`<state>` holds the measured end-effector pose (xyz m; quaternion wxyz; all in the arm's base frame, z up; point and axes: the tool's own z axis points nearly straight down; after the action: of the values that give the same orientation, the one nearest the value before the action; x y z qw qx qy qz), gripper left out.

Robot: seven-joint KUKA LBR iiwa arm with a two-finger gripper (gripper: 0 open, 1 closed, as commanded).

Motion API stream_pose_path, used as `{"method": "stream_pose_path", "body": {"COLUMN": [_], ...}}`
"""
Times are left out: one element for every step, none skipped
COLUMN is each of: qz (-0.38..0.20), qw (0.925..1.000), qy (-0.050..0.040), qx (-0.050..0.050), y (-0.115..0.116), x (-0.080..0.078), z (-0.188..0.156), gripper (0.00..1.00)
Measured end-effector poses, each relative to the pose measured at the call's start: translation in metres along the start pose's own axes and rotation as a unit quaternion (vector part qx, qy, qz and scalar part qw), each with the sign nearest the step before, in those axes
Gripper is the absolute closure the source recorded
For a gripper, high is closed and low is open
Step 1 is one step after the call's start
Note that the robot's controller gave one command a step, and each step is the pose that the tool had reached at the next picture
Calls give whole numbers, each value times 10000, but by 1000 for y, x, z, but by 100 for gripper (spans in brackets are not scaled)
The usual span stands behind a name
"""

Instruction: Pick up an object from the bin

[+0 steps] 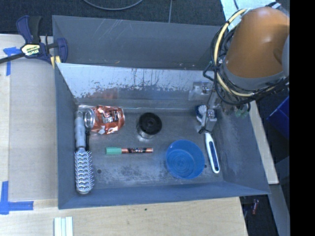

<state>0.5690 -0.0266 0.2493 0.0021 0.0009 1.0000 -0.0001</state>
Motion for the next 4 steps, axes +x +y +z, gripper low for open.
{"method": "stream_pose_path", "body": {"qz": [-201, -757, 1465, 1460], "qw": [9998, 9971, 9892, 9893], "qy": [-21, -64, -25, -25], "qx": [0, 9, 2, 2], "y": [33, 45, 35, 35], "x": [26, 37, 24, 24], "z": [93, 122, 177, 177], "gripper": [0, 0, 100, 100]}}
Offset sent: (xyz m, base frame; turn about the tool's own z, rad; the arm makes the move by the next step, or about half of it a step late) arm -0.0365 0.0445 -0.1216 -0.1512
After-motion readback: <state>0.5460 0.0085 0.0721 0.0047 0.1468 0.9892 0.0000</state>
